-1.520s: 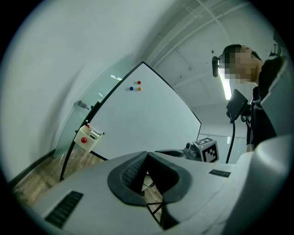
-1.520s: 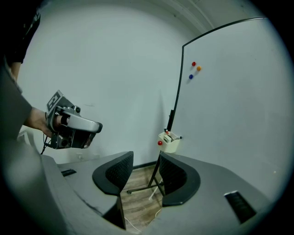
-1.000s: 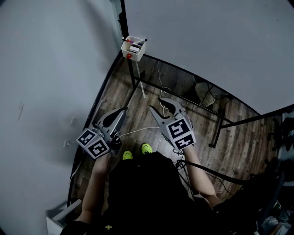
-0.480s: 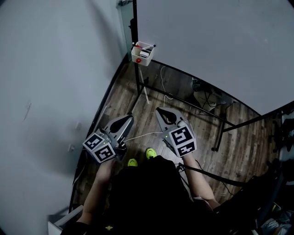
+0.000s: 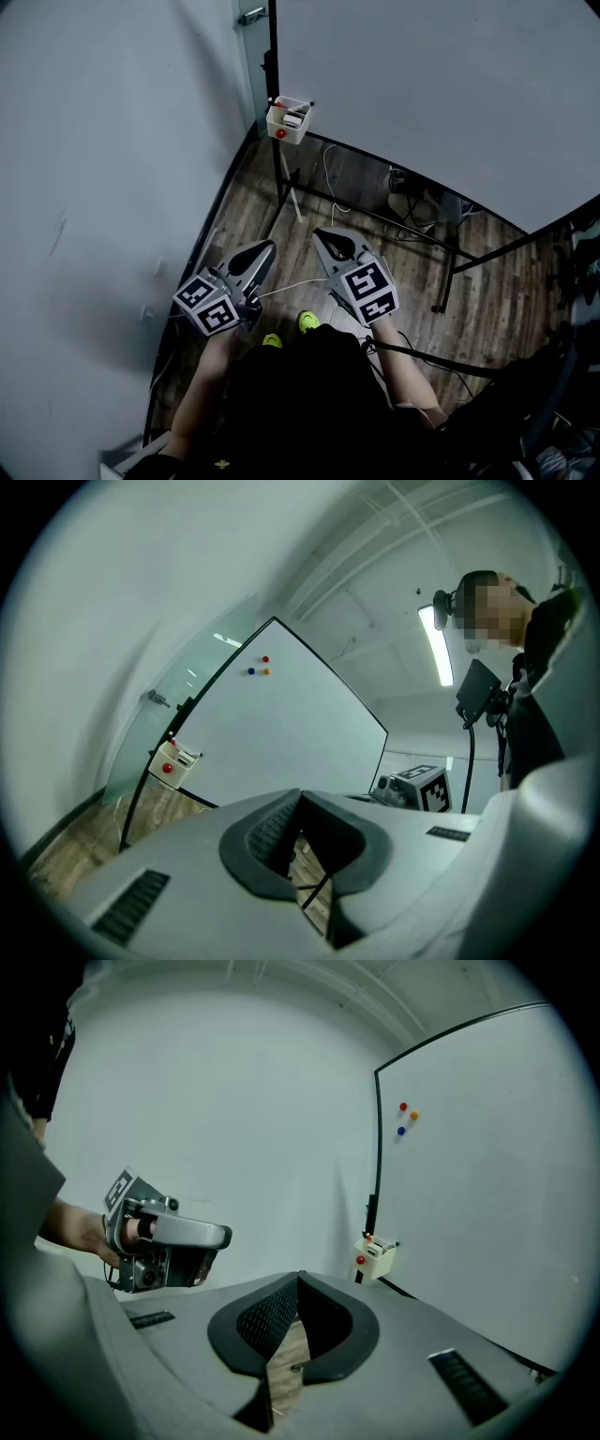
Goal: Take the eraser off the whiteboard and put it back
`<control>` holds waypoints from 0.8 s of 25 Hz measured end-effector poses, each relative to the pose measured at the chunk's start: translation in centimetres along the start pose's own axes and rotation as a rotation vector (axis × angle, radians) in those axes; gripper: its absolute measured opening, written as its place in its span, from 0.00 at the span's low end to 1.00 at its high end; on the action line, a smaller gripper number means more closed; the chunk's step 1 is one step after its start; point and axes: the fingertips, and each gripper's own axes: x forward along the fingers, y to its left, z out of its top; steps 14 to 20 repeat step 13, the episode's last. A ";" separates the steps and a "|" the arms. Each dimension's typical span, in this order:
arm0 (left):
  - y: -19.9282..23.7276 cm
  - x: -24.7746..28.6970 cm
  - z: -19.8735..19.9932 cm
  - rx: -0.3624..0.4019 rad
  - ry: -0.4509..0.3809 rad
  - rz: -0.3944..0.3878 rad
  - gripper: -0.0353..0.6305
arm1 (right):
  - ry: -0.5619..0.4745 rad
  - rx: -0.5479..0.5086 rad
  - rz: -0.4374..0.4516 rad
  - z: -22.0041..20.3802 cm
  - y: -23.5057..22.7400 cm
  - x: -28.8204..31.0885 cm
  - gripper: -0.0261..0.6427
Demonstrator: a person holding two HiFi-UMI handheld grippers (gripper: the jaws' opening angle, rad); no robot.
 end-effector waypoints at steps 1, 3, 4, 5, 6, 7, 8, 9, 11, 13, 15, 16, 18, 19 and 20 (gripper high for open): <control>-0.1 0.1 0.0 0.001 0.001 -0.002 0.08 | 0.001 0.000 0.001 0.0 -0.1 0.0 0.08; -0.1 0.4 0.0 0.002 0.002 -0.005 0.08 | 0.003 0.000 0.002 -0.1 -0.3 0.0 0.08; -0.1 0.6 0.0 0.003 0.001 -0.007 0.08 | 0.003 -0.001 0.003 0.0 -0.5 0.0 0.08; -0.1 0.7 0.1 0.005 -0.001 -0.008 0.08 | 0.003 -0.002 0.005 0.0 -0.5 0.1 0.08; -0.2 0.8 0.2 0.007 -0.002 -0.008 0.08 | 0.002 -0.004 0.008 0.0 -0.5 0.1 0.08; -0.2 0.8 0.2 0.008 -0.003 -0.008 0.08 | 0.002 -0.005 0.012 0.1 -0.5 0.2 0.08; -0.3 0.9 0.3 0.009 -0.004 -0.007 0.08 | 0.002 -0.005 0.016 0.1 -0.5 0.2 0.08; -0.3 0.9 0.3 0.009 -0.005 -0.007 0.08 | 0.003 -0.006 0.019 0.1 -0.4 0.2 0.08; -0.5 1.0 0.4 0.008 -0.006 -0.007 0.08 | 0.005 -0.011 0.025 0.2 -0.4 0.2 0.08; -0.7 1.1 0.5 0.008 -0.009 -0.009 0.08 | 0.007 -0.018 0.031 0.3 -0.4 0.2 0.08; -0.7 1.1 0.5 0.008 -0.009 -0.009 0.08 | 0.007 -0.018 0.031 0.3 -0.4 0.2 0.08; -0.7 1.1 0.5 0.008 -0.009 -0.009 0.08 | 0.007 -0.018 0.031 0.3 -0.4 0.2 0.08; -0.7 1.1 0.5 0.008 -0.009 -0.009 0.08 | 0.007 -0.018 0.031 0.3 -0.4 0.2 0.08; -0.7 1.1 0.5 0.008 -0.009 -0.009 0.08 | 0.007 -0.018 0.031 0.3 -0.4 0.2 0.08; -0.7 1.1 0.5 0.008 -0.009 -0.009 0.08 | 0.007 -0.018 0.031 0.3 -0.4 0.2 0.08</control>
